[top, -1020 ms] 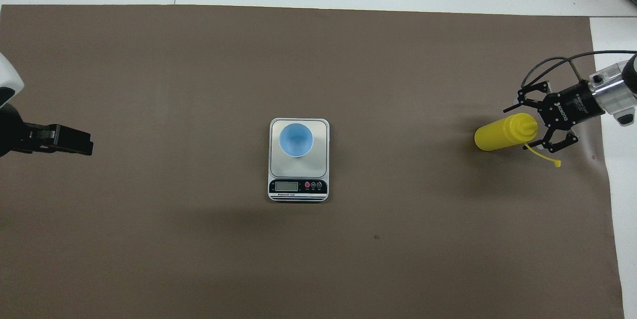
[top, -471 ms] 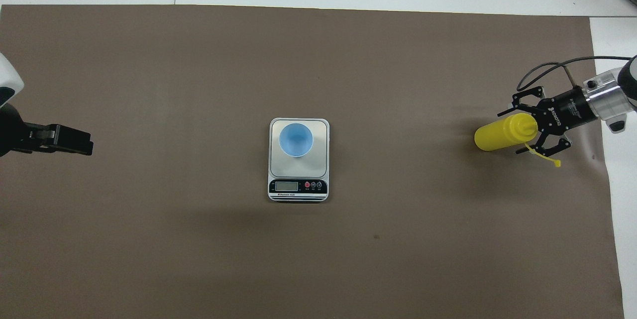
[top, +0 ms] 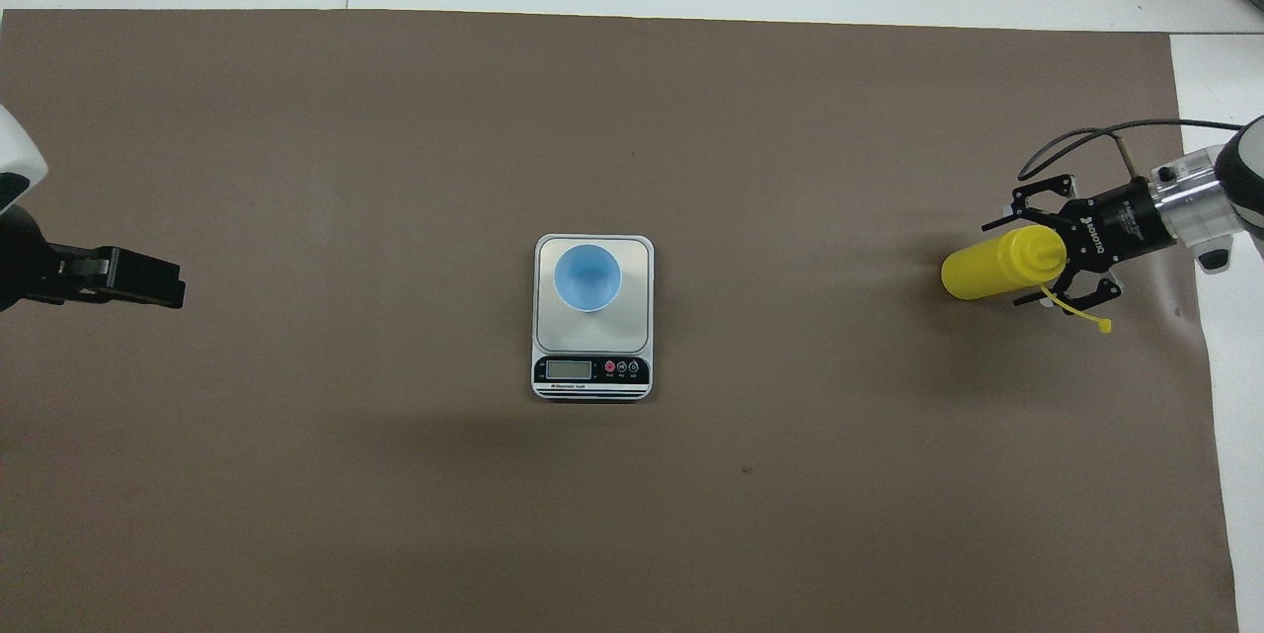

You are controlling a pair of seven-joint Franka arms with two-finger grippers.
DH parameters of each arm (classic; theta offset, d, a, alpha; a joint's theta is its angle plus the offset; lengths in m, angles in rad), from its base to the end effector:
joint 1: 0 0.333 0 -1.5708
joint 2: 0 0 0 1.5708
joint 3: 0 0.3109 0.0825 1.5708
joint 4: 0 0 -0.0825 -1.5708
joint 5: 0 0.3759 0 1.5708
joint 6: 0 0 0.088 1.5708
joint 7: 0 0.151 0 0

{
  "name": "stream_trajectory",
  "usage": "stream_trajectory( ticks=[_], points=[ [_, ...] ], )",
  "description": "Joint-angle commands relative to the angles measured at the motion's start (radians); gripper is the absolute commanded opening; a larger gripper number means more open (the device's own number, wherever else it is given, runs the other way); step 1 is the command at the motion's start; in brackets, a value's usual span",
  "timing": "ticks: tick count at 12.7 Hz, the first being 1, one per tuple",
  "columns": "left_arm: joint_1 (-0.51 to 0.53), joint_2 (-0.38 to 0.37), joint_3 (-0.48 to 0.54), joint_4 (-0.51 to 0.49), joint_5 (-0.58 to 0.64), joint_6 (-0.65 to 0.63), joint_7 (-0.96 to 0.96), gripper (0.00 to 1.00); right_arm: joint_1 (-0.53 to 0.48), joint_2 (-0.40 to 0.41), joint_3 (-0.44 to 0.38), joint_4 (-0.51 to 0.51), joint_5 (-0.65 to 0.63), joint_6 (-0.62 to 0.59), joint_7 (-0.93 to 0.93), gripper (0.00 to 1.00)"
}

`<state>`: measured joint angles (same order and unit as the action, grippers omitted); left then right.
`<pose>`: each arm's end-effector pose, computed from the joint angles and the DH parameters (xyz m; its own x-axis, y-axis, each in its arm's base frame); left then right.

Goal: Pour seasoning into cup on scale with both arms
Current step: 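Close the right gripper around the yellow bottle, then lift the yellow bottle with the right gripper toward the scale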

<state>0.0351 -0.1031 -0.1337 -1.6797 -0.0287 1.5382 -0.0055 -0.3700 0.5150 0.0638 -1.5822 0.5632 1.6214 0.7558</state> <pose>0.5056 -0.0574 0.5763 0.9949 -0.0926 -0.0394 -0.0921 -0.9956 0.0148 0.6064 -0.1137 0.2934 0.2590 -0.6928 -0.6730 -0.9472 -0.3186 -0.0366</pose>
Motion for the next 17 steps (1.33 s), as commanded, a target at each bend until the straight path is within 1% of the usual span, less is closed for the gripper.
stream_trajectory(
  ticks=[1,2,5,7,11,14,16,17],
  points=[
    [0.003,-0.020,0.002,-0.018,-0.008,0.000,-0.011,1.00,0.046,-0.058,0.007,-0.019,0.001,0.067,0.026,0.00],
    [0.003,-0.020,0.002,-0.017,-0.008,0.000,-0.011,1.00,0.074,-0.073,0.005,-0.019,-0.008,0.086,0.064,0.00],
    [0.003,-0.020,0.002,-0.017,-0.008,0.000,-0.011,1.00,0.182,-0.104,0.007,-0.004,-0.097,0.173,0.247,0.00],
    [0.003,-0.020,0.002,-0.018,-0.008,0.000,-0.011,1.00,0.245,-0.104,0.008,0.025,-0.147,0.212,0.373,0.00],
    [0.003,-0.020,0.002,-0.018,-0.008,0.000,-0.011,1.00,0.365,-0.102,0.010,0.079,-0.284,0.245,0.633,0.00],
    [0.003,-0.020,0.002,-0.018,-0.008,0.000,-0.011,1.00,0.451,-0.099,0.008,0.085,-0.368,0.314,0.808,0.00],
    [0.003,-0.020,0.002,-0.018,-0.008,0.000,-0.011,1.00,0.522,-0.099,0.010,0.085,-0.481,0.354,0.882,0.00],
    [0.003,-0.020,0.002,-0.017,-0.008,0.000,-0.011,1.00,0.542,-0.099,0.010,0.085,-0.505,0.382,0.934,0.00]
  ],
)
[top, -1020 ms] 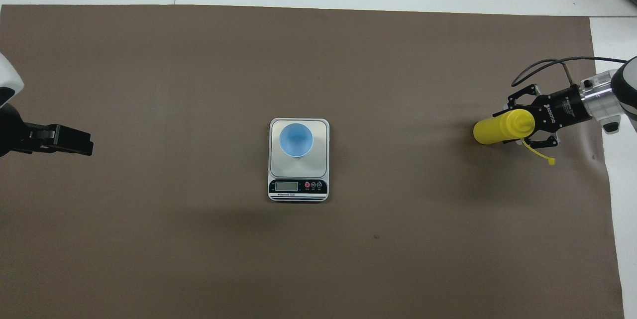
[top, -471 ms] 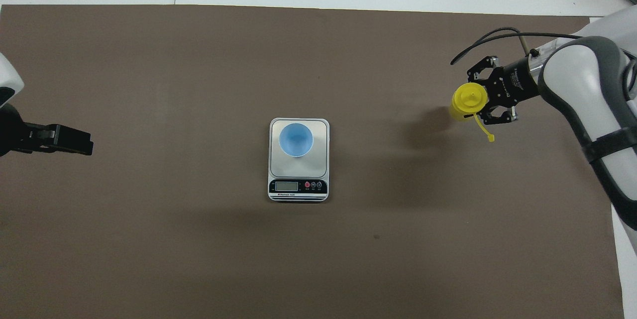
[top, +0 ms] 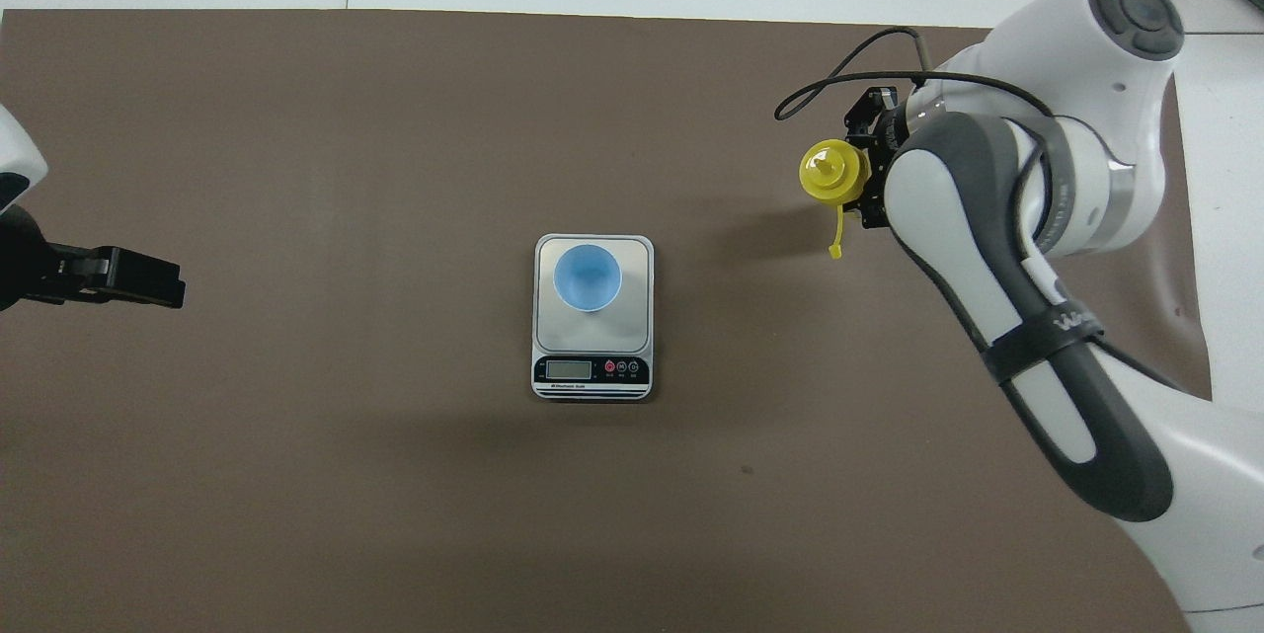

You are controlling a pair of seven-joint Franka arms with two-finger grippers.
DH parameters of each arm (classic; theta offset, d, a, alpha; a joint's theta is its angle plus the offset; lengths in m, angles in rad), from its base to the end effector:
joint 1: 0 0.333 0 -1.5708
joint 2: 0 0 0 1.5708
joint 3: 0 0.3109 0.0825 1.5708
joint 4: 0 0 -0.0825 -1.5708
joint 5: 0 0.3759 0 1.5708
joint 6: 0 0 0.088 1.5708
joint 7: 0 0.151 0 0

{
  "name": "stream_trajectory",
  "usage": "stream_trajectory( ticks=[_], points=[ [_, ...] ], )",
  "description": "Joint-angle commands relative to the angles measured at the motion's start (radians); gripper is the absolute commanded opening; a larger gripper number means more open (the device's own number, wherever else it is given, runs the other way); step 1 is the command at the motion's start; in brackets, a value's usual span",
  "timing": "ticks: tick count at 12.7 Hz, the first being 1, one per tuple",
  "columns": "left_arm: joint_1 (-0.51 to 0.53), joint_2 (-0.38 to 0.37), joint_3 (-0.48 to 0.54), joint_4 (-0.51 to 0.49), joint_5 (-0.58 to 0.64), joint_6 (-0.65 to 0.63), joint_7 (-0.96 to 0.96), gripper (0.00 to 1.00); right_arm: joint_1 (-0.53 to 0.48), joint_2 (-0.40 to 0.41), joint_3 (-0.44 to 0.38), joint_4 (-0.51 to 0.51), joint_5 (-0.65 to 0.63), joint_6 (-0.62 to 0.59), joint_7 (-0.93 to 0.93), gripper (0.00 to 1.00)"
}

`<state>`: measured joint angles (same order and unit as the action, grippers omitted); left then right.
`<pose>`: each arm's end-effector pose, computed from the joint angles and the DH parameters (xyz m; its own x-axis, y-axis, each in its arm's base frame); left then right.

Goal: Pour seasoning into cup on scale with both arms
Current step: 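Lift the yellow bottle with the right gripper toward the scale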

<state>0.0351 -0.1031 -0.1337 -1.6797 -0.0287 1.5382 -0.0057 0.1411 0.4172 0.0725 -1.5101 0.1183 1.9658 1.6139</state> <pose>0.5056 -0.0574 0.5763 0.9949 -0.0924 -0.0394 -0.0919 -0.9957 0.0147 0.6597 0.1500 0.3841 0.1209 -0.9826 -0.1412 -0.9926 -0.1178 -0.0295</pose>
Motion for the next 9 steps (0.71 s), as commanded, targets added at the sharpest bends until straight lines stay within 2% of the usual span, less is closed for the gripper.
stream_trajectory(
  ticks=[1,5,9],
  points=[
    [0.003,-0.020,0.002,-0.017,-0.008,0.000,-0.011,1.00,0.057,0.002,-0.003,0.013,-0.068,0.042,0.115,0.00],
    [0.003,-0.020,0.002,-0.018,-0.008,0.000,-0.011,1.00,0.169,0.000,-0.003,0.028,-0.225,0.044,0.309,0.00],
    [0.003,-0.020,0.002,-0.018,-0.008,0.000,-0.011,1.00,0.284,0.008,-0.003,0.040,-0.435,0.039,0.397,0.00]
  ],
)
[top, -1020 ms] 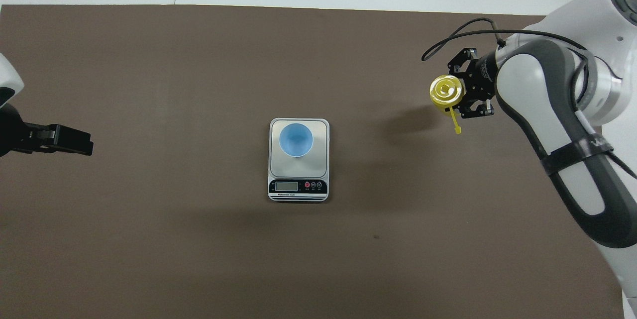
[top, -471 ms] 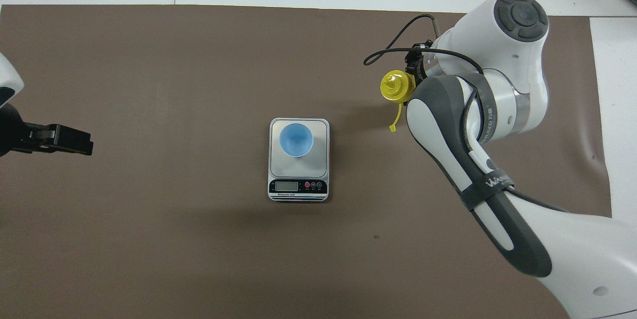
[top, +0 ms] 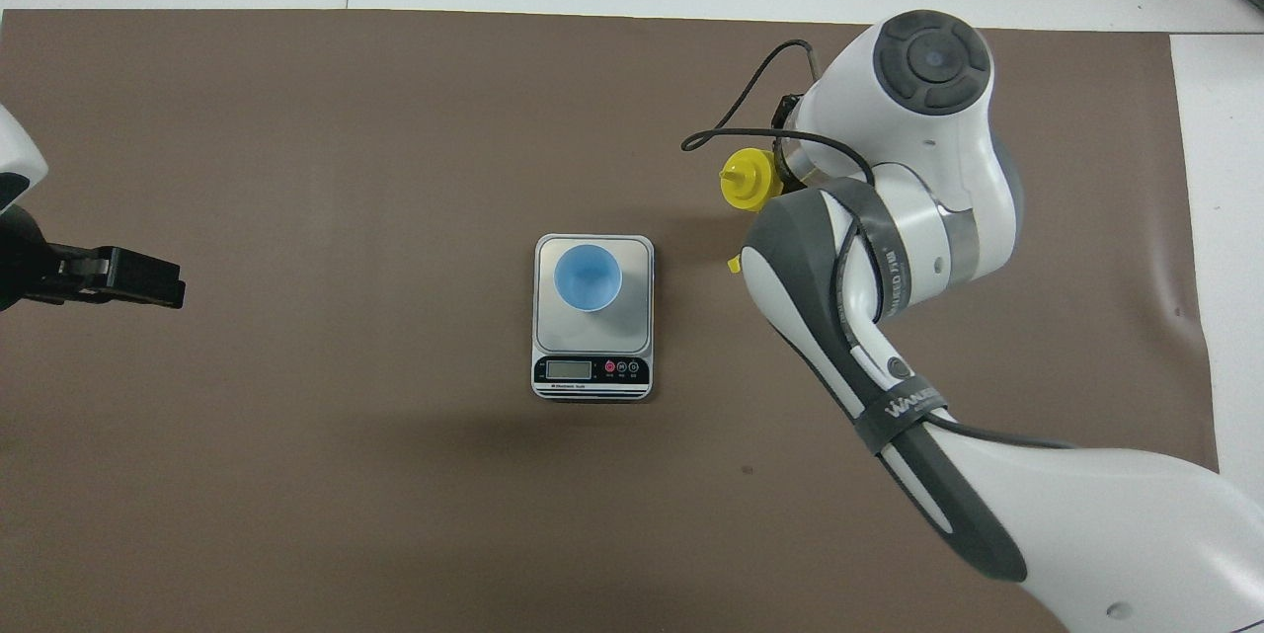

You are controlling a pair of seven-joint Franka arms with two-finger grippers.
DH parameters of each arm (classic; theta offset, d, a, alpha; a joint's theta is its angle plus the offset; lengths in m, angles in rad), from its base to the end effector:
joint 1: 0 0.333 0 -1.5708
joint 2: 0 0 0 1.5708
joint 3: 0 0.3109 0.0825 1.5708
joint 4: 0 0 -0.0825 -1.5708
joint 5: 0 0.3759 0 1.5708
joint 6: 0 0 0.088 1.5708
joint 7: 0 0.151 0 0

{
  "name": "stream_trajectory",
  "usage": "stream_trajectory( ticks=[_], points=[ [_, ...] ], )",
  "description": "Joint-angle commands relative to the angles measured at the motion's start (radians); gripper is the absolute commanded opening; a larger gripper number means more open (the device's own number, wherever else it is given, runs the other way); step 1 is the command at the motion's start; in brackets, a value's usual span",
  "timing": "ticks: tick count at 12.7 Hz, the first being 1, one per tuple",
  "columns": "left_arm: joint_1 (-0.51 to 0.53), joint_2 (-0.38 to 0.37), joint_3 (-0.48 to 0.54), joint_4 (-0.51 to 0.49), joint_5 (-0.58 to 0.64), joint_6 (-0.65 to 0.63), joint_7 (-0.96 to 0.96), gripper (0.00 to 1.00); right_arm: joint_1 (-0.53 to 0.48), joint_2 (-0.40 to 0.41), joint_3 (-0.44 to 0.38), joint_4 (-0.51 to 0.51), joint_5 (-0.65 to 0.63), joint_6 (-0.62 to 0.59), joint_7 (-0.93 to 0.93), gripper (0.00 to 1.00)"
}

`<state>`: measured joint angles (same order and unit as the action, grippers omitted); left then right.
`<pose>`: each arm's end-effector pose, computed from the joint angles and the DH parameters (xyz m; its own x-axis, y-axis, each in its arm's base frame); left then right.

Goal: Pour seasoning into cup on scale with both arms
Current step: 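Lift the yellow bottle with the right gripper toward the scale, then tilt the yellow bottle over the blue cup with the right gripper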

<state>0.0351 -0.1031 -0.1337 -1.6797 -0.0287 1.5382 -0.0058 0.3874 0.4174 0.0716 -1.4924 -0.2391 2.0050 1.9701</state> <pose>0.5056 -0.0574 0.5763 0.9950 -0.0923 -0.0394 -0.0918 -0.9957 0.0147 0.6282 0.2773 0.3972 0.1291 -0.9809 0.1458 -0.9759 -0.1517 -0.1565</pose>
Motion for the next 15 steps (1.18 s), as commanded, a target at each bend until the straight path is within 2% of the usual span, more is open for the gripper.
stream_trajectory(
  ticks=[1,4,7,9,11,15],
  points=[
    [0.003,-0.020,0.002,-0.018,-0.008,0.000,-0.011,1.00,0.063,0.021,-0.004,0.029,-0.132,0.003,0.061,0.00],
    [0.003,-0.020,0.002,-0.017,-0.008,0.000,-0.011,1.00,0.106,0.060,0.000,0.083,-0.267,0.009,0.098,0.00],
    [0.003,-0.020,0.002,-0.018,-0.008,0.000,-0.011,1.00,0.137,0.061,0.004,0.064,-0.426,0.103,0.133,0.00],
    [0.003,-0.020,0.002,-0.018,-0.008,0.000,-0.011,1.00,0.143,0.043,0.005,-0.017,-0.507,0.110,0.136,0.00],
    [0.003,-0.020,0.002,-0.018,-0.008,0.000,-0.011,1.00,0.150,0.026,0.004,-0.070,-0.554,0.188,0.138,0.00],
    [0.003,-0.020,0.002,-0.018,-0.008,0.000,-0.011,1.00,0.168,-0.035,0.005,-0.212,-0.761,0.276,0.138,0.00]
  ],
)
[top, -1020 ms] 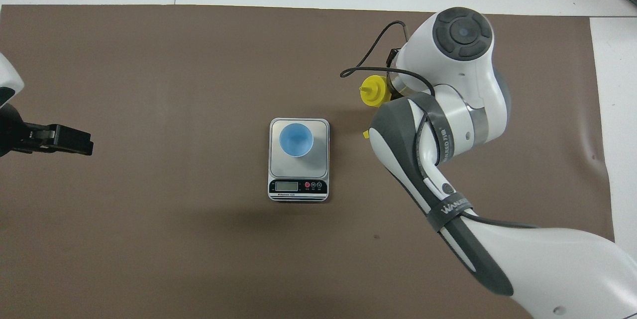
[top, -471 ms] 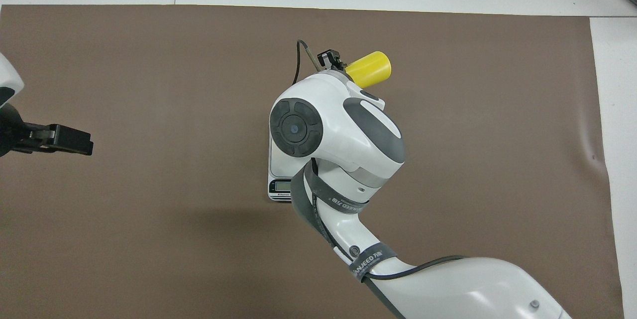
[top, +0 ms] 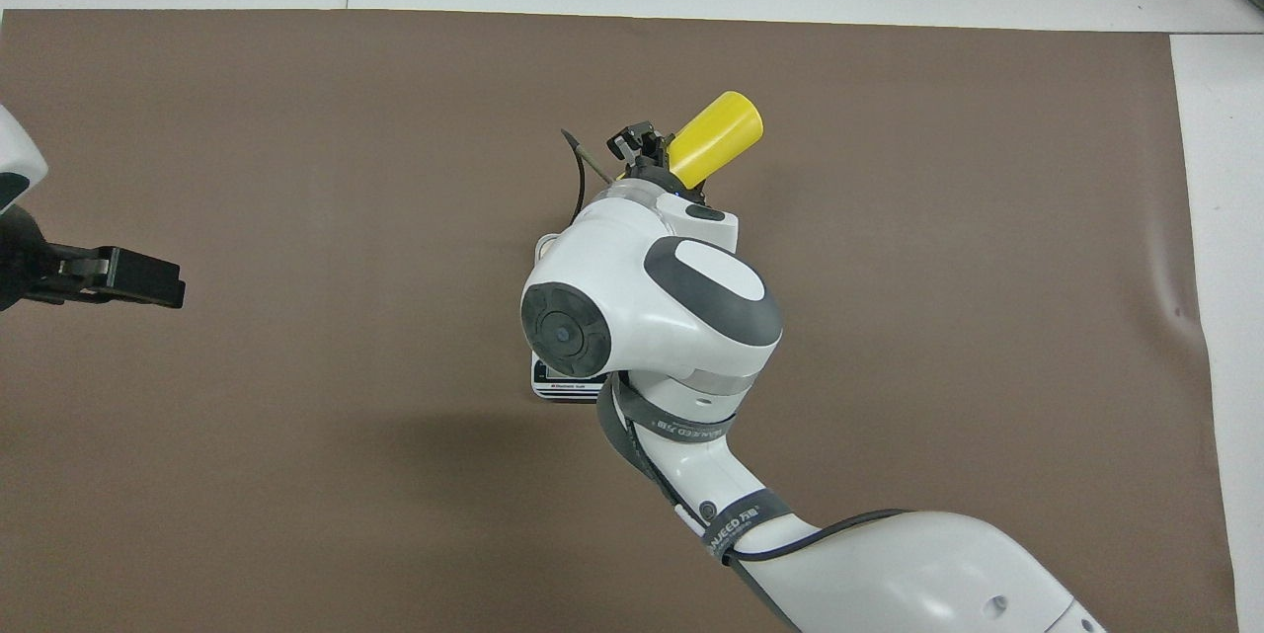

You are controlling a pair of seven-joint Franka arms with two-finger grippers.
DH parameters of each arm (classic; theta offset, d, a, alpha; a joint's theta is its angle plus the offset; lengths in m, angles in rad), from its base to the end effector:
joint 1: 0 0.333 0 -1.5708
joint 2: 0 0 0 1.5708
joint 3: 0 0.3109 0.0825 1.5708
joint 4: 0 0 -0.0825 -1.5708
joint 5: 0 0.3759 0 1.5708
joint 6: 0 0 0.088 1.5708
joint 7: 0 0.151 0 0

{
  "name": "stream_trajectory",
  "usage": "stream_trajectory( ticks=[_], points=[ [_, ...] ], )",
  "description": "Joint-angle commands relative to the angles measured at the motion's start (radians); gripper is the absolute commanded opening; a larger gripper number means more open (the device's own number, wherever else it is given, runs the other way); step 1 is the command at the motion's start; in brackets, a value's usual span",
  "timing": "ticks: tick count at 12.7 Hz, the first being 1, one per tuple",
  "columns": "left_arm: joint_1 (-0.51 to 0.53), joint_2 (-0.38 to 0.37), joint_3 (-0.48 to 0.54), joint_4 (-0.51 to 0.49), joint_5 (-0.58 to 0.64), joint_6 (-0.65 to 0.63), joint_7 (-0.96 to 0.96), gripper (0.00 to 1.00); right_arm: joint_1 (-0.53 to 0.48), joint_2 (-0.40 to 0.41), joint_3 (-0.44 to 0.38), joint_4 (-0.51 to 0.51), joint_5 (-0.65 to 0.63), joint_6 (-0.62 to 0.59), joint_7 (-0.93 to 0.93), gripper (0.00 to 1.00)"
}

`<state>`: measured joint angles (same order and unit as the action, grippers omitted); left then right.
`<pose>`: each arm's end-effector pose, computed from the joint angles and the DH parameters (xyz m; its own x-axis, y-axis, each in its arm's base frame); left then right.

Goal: Pour seasoning into cup on scale with both arms
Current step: 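Tilt the yellow bottle over the blue cup with the right gripper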

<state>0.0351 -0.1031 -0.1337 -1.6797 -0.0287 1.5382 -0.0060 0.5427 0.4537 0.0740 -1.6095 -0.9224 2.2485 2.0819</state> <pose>0.5056 -0.0574 0.5763 0.9950 -0.0921 -0.0394 -0.0916 -0.9957 0.0147 0.6085 0.3628 0.3600 0.3745 -0.7034 0.6041 -0.6954 -0.6440 -0.3188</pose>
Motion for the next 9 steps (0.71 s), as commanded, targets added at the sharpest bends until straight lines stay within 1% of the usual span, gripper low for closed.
stream_trajectory(
  ticks=[1,3,5,7,9],
  points=[
    [0.003,-0.020,0.002,-0.018,-0.008,0.000,-0.011,1.00,0.023,-0.076,0.003,-0.099,-0.085,0.030,0.027,0.00],
    [0.003,-0.020,0.002,-0.018,-0.008,0.000,-0.011,1.00,0.034,-0.082,0.001,-0.098,-0.099,0.028,0.061,0.00],
    [0.003,-0.020,0.002,-0.018,-0.008,0.000,-0.011,1.00,0.033,-0.083,0.003,-0.098,-0.179,0.036,0.066,0.00],
    [0.003,-0.020,0.002,-0.017,-0.008,0.000,-0.011,1.00,0.033,-0.084,0.003,-0.098,-0.211,0.036,0.067,0.00],
    [0.003,-0.020,0.002,-0.018,-0.008,0.000,-0.011,1.00,0.023,-0.075,0.003,-0.096,-0.272,0.036,0.070,0.00]
  ],
)
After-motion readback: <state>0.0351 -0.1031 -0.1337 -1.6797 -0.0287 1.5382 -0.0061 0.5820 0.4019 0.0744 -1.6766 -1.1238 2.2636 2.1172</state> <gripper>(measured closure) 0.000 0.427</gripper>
